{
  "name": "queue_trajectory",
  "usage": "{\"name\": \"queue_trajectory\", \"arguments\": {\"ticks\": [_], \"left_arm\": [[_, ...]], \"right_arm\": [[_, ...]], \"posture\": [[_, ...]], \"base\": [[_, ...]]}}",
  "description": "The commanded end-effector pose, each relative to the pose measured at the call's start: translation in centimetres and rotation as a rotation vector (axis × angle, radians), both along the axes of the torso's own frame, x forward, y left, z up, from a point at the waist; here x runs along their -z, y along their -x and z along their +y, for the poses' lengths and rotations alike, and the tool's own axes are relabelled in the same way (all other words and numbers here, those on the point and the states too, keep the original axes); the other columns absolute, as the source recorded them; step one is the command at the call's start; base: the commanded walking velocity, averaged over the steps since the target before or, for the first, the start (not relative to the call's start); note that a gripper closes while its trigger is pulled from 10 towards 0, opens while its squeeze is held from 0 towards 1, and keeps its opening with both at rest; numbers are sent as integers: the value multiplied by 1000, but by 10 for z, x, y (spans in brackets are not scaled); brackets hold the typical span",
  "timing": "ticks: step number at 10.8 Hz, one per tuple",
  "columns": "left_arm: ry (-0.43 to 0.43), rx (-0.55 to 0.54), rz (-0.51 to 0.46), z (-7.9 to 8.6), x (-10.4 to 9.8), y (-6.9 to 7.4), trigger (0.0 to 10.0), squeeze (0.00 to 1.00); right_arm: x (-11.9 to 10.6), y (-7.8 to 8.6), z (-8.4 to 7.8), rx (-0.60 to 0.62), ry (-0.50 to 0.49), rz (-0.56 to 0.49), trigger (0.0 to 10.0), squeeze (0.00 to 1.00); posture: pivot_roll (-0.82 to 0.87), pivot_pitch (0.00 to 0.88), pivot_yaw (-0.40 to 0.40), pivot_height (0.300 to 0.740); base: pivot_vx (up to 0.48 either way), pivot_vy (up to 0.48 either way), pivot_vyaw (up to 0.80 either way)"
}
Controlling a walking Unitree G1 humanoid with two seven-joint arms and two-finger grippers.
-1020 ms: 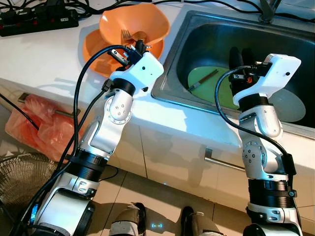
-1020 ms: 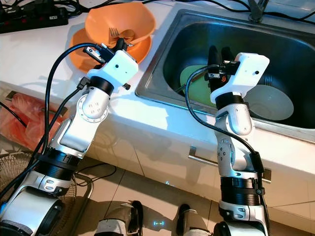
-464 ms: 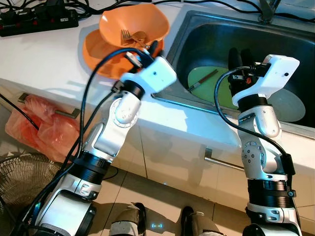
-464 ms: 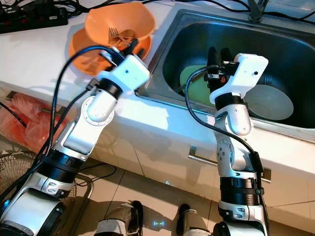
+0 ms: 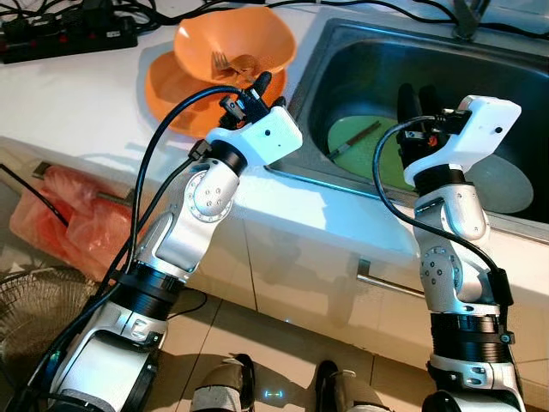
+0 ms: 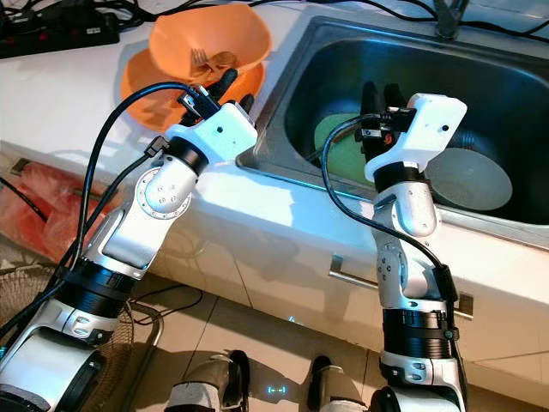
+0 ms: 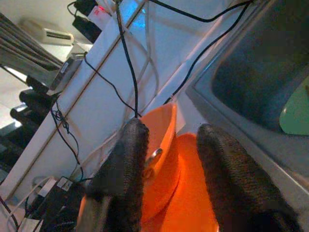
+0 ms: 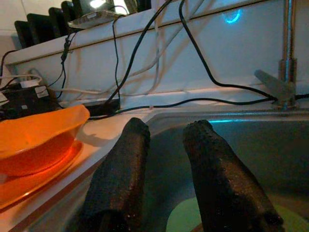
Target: Kitchen organization
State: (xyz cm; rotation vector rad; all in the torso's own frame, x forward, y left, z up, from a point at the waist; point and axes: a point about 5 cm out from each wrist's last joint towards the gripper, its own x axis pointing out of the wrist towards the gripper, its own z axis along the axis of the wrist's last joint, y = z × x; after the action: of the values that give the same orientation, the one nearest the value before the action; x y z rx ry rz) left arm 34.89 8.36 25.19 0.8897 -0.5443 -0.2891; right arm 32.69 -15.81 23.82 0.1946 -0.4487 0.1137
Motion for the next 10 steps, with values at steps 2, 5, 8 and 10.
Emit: {"name": "queue_trajectory", "arguments": {"ticks": [2, 5, 8, 10], "left_arm": [[-37, 19, -25, -4, -6, 1, 10000, 1000], [-141, -26, -57, 4, -12, -10, 10000, 0], [-219, -53, -8, 8, -7, -22, 10000, 0], [-254, -79, 18, 12, -1, -27, 10000, 0]], "right_arm": [[1, 2, 0, 1, -10, -7, 10000, 0], [3, 2, 4, -4, -17, -8, 10000, 0], [3, 4, 5, -1, -19, -11, 10000, 0], [3, 4, 4, 0, -19, -10, 10000, 0]], "posture": [[96, 193, 44, 740], [91, 173, 59, 740], [83, 172, 67, 740], [84, 180, 65, 740]], "base": [[0, 0, 0], [0, 0, 0], [0, 0, 0], [0, 0, 0]]}}
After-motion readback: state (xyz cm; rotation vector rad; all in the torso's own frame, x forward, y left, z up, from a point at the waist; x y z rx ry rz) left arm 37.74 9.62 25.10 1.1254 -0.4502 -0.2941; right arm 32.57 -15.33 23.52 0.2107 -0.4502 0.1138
